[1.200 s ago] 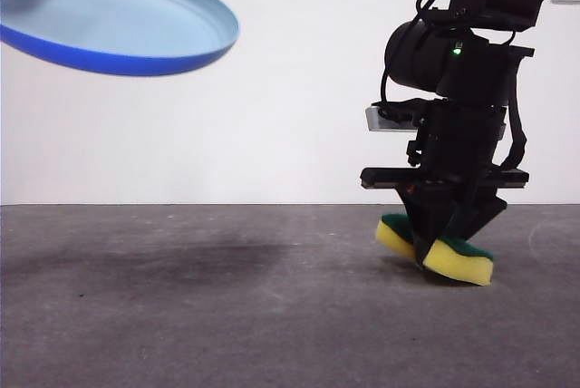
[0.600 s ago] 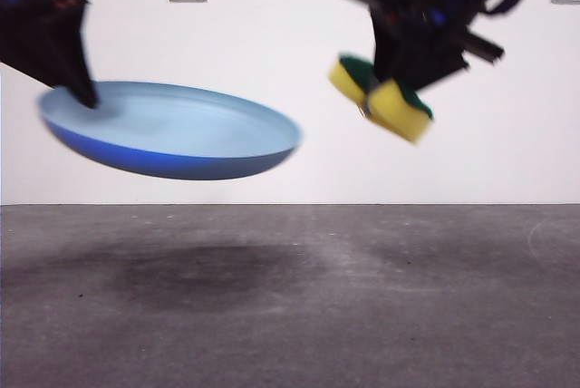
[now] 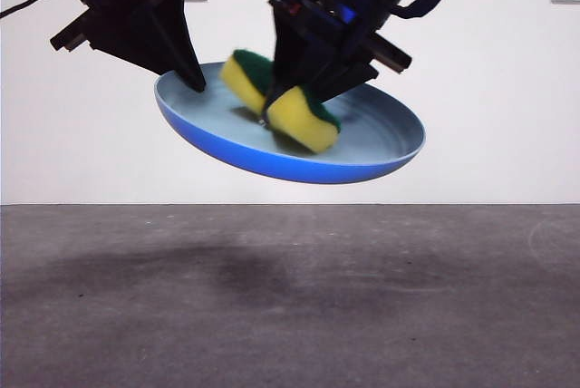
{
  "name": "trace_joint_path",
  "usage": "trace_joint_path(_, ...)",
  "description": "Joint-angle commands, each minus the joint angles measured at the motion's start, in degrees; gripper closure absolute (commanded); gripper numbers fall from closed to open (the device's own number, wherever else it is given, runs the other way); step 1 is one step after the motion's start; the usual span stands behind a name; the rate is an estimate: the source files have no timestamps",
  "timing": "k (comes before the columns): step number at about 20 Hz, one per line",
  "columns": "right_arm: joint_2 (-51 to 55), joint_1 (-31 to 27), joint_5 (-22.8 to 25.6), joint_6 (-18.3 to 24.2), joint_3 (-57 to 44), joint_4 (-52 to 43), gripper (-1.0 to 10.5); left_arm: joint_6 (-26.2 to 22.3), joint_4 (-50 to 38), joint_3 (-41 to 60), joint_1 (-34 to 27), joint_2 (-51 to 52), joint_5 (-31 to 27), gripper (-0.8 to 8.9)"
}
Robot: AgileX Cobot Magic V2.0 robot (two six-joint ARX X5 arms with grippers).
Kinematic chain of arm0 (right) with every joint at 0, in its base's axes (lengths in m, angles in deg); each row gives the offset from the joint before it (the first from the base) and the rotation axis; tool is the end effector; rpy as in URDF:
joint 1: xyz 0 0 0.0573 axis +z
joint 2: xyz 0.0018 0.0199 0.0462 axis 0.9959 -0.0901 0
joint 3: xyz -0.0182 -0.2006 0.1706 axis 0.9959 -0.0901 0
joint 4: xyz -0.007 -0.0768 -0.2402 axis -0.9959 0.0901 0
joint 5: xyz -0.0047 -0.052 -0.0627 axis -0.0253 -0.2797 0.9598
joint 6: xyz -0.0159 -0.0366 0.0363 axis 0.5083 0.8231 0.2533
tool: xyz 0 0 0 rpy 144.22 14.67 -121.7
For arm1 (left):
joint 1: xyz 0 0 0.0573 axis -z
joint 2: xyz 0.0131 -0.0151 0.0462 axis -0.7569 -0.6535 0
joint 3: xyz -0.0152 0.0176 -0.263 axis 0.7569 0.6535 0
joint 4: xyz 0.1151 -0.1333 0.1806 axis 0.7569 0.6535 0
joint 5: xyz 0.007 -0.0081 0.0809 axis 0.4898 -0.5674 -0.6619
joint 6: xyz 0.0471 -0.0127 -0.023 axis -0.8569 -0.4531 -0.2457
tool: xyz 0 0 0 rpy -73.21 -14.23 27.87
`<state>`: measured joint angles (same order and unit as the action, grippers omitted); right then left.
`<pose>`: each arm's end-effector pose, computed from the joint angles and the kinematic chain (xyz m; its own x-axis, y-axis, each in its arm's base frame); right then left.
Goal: Pick up the plate,pick up the cloth,clean the plate with the cloth
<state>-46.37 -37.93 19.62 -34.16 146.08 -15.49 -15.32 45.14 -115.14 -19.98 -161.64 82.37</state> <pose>0.2152 0.2345 0.2592 0.3743 0.5525 -0.7447 -0.7199 0.6793 0.1422 0.2430 -0.1425 0.2914 0.5273 -0.5235 -0.6693 0.4811 0.8332 -0.2727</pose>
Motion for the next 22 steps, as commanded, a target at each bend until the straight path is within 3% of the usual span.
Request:
trace_joint_path(1,-1.1,2.1,0.8,0.1,-0.4,4.1,9.6,2.4,-2.4,-0.2,-0.6,0.5,1.6,8.22)
trace_joint_path(3,-1.0,2.3,7.3,0.1,-0.4,10.1,9.6,2.4,-1.8,-0.2,-1.7,0.5,1.6,8.21)
trace_joint_path(7,1.1,1.1,31.4,1.8,-0.4,14.3,9.6,0.9,1.6,-0.2,-2.3,0.5,2.3,8.22)
trace_joint_path(9,3.2,0.1,34.5,3.1,-0.4,8.7,9.6,0.0,3.4,-0.2,-1.8,0.5,2.6,8.21)
trace_joint_path(14,4.5,-1.4,23.9,2.9,-0.4,-3.5,9.6,0.0,2.2,-0.2,0.0,0.5,3.3,8.22)
trace_joint_path(19,2.5,-0.8,11.3,-2.1,-0.4,-5.3,9.6,2.3,-2.1,-0.2,0.0,0.5,5.0,8.21)
trace_joint_path(22,0.4,0.5,4.6,-2.5,-0.4,-4.8,9.6,4.1,-4.9,-0.2,-0.1,0.5,5.3,8.21)
